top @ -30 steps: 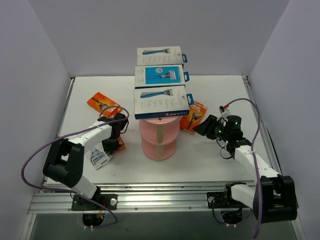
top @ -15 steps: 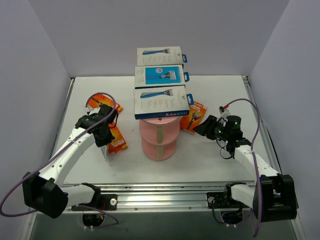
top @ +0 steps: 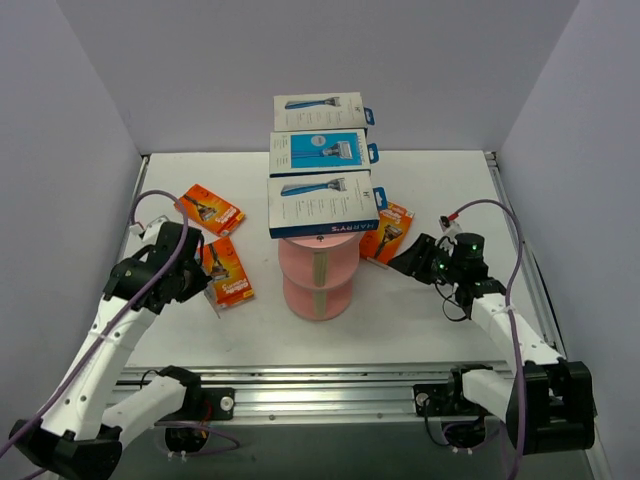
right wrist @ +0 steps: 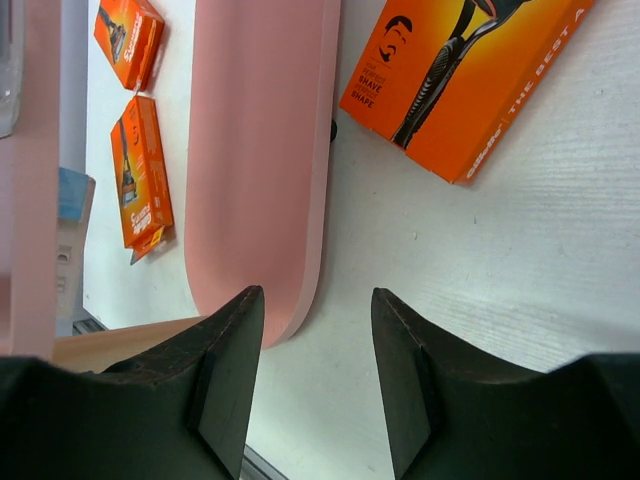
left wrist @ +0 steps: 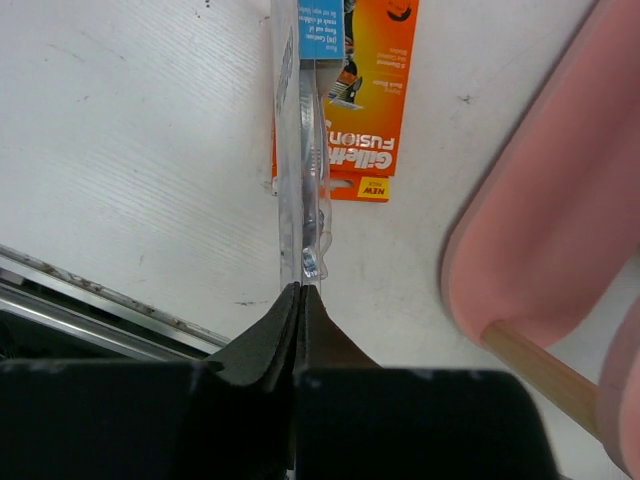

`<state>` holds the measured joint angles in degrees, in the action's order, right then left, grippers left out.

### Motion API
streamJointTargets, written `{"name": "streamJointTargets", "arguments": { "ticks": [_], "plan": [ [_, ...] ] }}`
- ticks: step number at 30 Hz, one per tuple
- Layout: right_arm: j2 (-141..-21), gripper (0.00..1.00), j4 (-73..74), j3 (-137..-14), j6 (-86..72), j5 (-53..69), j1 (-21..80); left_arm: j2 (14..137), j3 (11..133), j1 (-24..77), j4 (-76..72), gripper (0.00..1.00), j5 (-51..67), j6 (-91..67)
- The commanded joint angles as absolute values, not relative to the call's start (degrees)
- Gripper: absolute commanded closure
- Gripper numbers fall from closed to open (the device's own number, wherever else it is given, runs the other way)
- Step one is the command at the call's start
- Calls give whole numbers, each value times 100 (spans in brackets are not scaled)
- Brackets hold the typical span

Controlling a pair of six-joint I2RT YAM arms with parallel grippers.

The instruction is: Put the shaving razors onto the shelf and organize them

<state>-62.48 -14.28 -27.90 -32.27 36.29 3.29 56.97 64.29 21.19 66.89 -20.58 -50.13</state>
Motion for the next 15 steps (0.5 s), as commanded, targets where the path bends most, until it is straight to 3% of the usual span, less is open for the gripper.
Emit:
{"name": "streamJointTargets", "arguments": {
  "ticks": [1,8,15],
  "plan": [
    [-5863,57,-1117,-3024,-3120,3674,281,5318,6732,2065,6565,98,-1942,-5343],
    [-5169,58,-616,-2944,-3252,3612,272,4572,6338,2065,6135,98,-1547,-6028],
    [-4580,58,-396,-2786,-3638,3595,325,3288,4792,2065,4950,98,-976,-7083]
  ]
}}
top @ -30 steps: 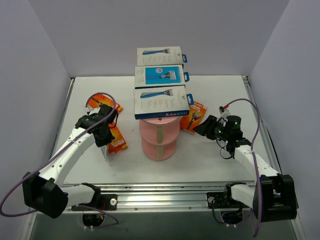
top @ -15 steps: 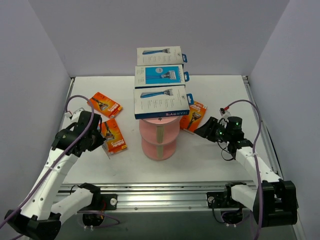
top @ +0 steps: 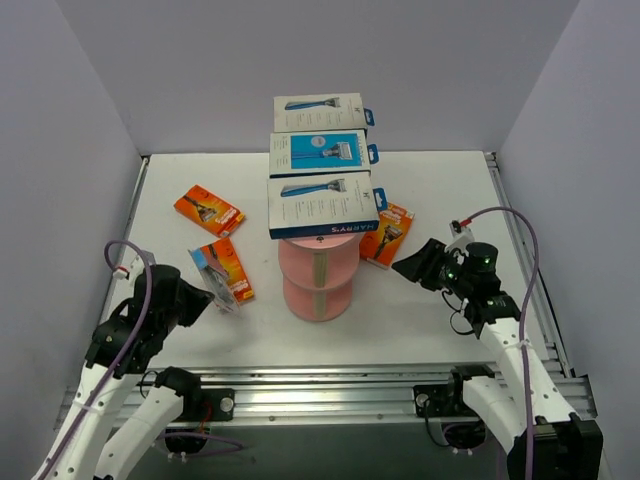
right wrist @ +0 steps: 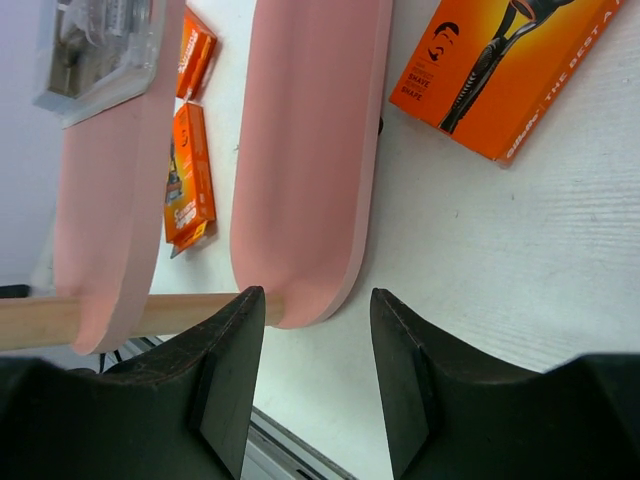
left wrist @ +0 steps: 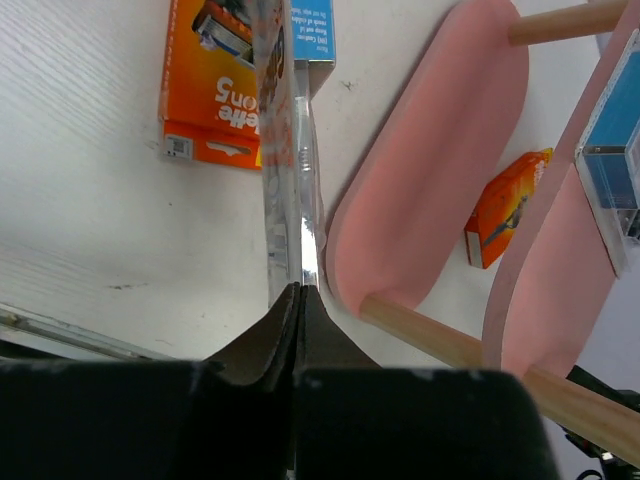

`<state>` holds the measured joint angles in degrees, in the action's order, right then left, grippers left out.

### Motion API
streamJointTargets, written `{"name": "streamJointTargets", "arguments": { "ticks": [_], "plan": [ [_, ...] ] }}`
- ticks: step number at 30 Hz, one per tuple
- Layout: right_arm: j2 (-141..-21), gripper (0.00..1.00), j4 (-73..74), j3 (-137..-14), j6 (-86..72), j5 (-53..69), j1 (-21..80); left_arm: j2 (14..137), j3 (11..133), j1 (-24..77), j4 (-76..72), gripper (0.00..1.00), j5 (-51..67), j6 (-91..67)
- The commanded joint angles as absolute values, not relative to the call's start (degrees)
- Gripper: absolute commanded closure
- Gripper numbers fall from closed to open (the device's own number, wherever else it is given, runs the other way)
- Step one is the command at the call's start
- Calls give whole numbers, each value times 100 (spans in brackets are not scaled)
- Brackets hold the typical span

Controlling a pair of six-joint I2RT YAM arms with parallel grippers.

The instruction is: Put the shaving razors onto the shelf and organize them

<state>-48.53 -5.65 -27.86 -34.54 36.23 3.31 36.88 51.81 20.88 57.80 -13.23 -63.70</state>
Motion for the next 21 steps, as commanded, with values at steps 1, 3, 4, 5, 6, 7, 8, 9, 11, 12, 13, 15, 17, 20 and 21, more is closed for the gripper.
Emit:
{"name": "streamJointTargets", "arguments": {
  "ticks": [1,3,4,5,6,7,8,9,11,12,13,15,17,20,21],
  "plan": [
    [-4527,58,-361,-2769,-3691,3577,334,3165,4486,2065,4887,98,-862,-7197],
    [-4360,58,-229,-2769,-3726,3542,343,2866,4264,2074,4782,98,-809,-7356],
    [-4316,58,-133,-2760,-3753,3533,351,2770,4123,2074,4781,98,-800,-7400],
    [-4228,58,-97,-2760,-3762,3516,360,2612,4070,2074,4799,98,-809,-7400],
    [-4167,58,-71,-2742,-3788,3516,369,2549,4026,2074,4816,98,-809,-7366],
    [-4123,58,-36,-2725,-3814,3498,413,2497,3982,2083,4816,98,-774,-7313],
    [-4009,58,-26,-2707,-3893,3455,430,2400,3851,2083,4790,98,-678,-7295],
    [-3938,59,-26,-2690,-3937,3419,474,2365,3771,2083,4738,98,-625,-7286],
    [-3771,60,-26,-2584,-4139,3244,667,2233,3526,2083,4667,98,-493,-7321],
    [-3718,60,-44,-2540,-4218,3165,764,2180,3437,2083,4519,98,-336,-7330],
    [-3683,60,-79,-2453,-4306,3060,886,2127,3332,2083,4448,98,-264,-7339],
    [-3604,60,-166,-2347,-4621,2717,1387,1952,3095,2083,4316,98,-141,-7418],
    [-3586,60,-395,-2190,-4859,2323,2000,1820,2998,2083,4324,98,-149,-7436],
    [-3586,61,-343,-2153,-5159,1804,2538,1732,2909,2083,4368,98,-176,-7409],
    [-3542,61,-325,-2145,-5316,1541,2836,1731,2892,2083,4377,98,-167,-7418]
  ]
}}
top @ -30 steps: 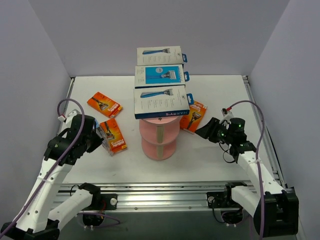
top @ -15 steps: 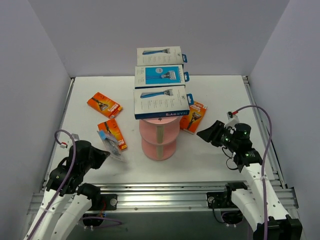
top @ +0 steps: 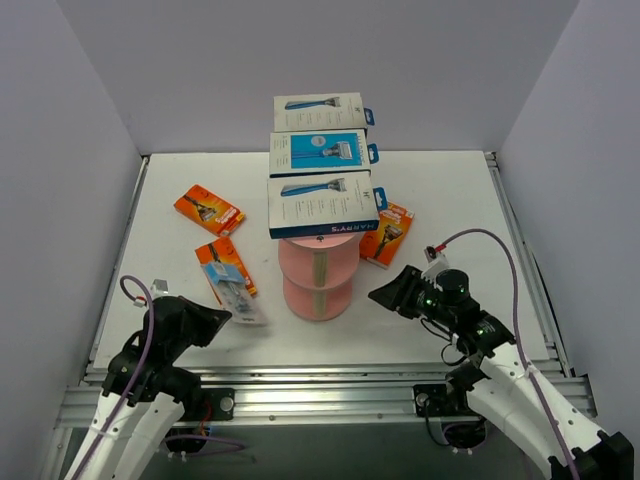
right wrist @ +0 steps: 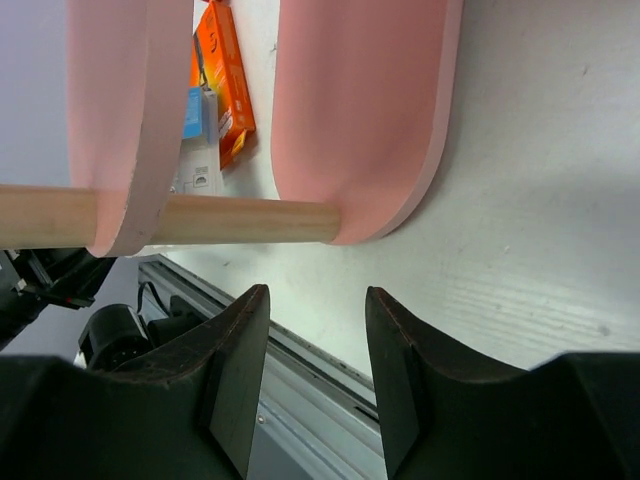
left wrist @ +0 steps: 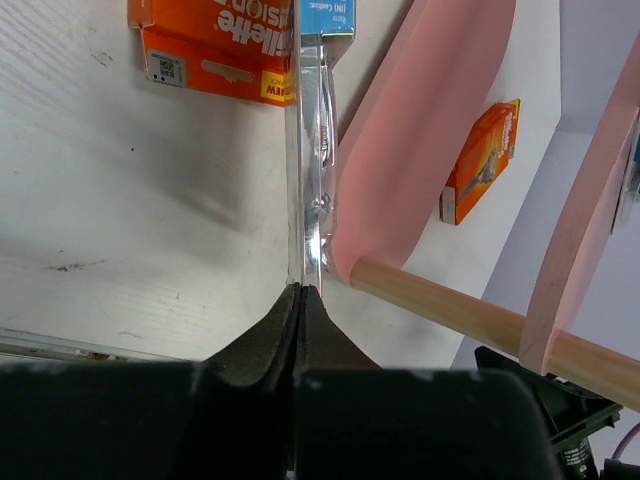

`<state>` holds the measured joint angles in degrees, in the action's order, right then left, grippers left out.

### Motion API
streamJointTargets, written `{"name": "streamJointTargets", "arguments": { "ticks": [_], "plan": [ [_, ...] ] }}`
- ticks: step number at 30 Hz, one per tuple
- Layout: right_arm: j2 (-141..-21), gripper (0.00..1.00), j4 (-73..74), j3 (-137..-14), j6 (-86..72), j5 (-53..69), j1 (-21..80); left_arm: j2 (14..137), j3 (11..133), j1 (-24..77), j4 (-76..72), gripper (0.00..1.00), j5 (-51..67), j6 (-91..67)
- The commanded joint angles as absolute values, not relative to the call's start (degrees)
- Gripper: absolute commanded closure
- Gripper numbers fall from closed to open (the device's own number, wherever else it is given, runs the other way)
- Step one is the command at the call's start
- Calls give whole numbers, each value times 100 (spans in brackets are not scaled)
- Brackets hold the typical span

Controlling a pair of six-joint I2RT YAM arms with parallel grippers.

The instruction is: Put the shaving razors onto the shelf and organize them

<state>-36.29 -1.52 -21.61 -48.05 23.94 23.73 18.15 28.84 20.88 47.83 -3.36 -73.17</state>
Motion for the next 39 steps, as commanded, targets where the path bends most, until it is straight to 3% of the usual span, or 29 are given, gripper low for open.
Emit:
{"name": "streamJointTargets", "arguments": {
  "ticks": [1,5,11,17,20,39],
  "plan": [
    [-3490,61,-308,-2118,-5439,1442,2969,1740,2857,2092,4368,98,-106,-7418],
    [-2998,65,-623,-1741,-6291,1021,3584,1802,2690,2092,4193,98,0,-7471],
    [-2724,66,-1133,-1143,-7565,-788,5306,1530,2505,2101,4315,98,123,-7541],
    [-4076,66,-2082,-1160,-8278,-2484,7142,1152,2198,2101,4403,98,202,-7664],
    [-4604,65,-2635,-1160,-8437,-2925,7601,1107,2153,2118,4447,98,246,-7673],
    [-7426,66,-5854,-1441,-9211,-3111,8050,1046,1960,2136,4605,98,439,-7321]
  ]
}}
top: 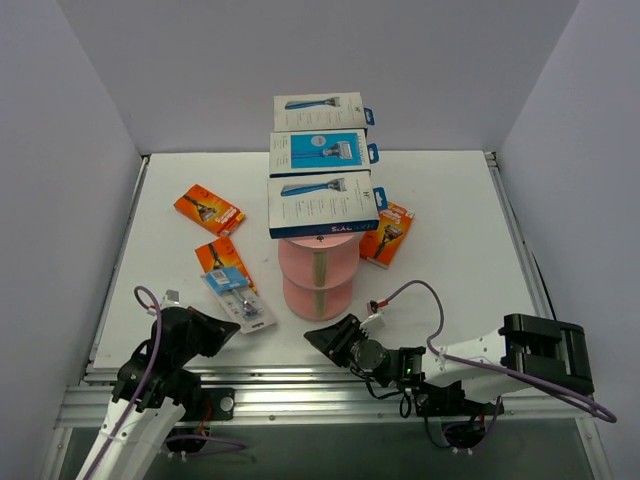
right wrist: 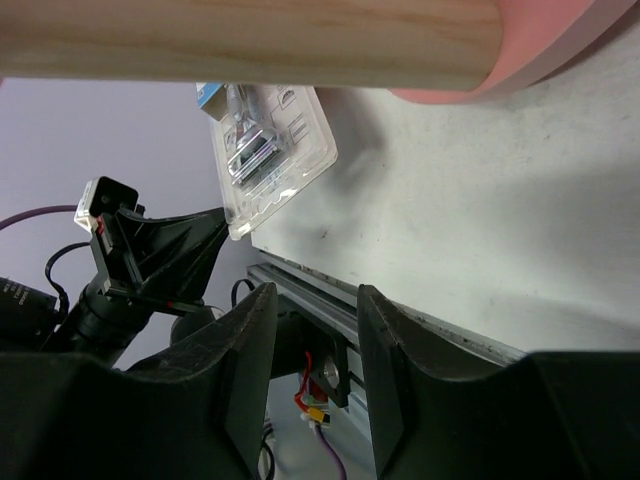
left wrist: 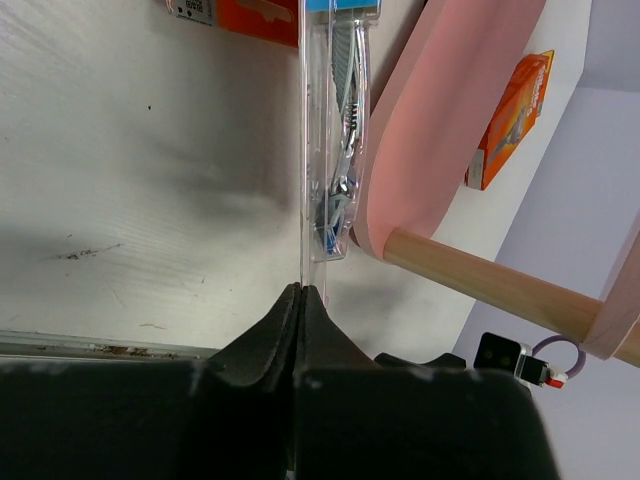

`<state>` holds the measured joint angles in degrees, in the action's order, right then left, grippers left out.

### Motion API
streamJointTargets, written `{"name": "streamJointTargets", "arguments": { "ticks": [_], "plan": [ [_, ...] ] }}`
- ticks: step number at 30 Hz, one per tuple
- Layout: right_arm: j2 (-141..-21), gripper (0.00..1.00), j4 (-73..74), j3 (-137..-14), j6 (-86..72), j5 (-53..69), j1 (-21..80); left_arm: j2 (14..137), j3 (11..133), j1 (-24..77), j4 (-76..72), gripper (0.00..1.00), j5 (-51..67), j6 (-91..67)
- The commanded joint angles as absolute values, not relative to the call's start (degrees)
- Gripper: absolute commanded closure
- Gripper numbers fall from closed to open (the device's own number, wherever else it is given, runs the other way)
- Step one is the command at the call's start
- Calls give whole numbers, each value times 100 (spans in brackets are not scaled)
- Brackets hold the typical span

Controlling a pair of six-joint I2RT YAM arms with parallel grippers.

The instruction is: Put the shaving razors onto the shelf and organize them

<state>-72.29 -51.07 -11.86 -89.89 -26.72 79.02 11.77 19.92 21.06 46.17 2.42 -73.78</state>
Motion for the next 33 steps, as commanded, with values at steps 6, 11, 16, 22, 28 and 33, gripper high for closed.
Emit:
{"name": "streamJointTargets", "arguments": {
  "ticks": [6,11,16,22,28,33],
  "plan": [
    [-7822,66,-6214,-1538,-9246,-3296,8130,1046,1890,2145,4544,98,589,-7304],
    [-8182,66,-6196,-1880,-9228,-3191,8130,1160,1898,2145,4491,98,615,-7198],
    [-9024,65,-7170,-1925,-9422,-3050,8130,1274,1881,2153,4386,98,703,-7067],
    [-9825,65,-7945,-2126,-9554,-2909,8147,1283,1872,2197,4395,98,800,-7066],
    [-10308,64,-8331,-2267,-9694,-2856,8156,1292,1846,2250,4342,98,861,-7040],
    [-10678,63,-8586,-2408,-9791,-2743,8121,1327,1802,2294,4307,98,932,-7023]
  ]
}}
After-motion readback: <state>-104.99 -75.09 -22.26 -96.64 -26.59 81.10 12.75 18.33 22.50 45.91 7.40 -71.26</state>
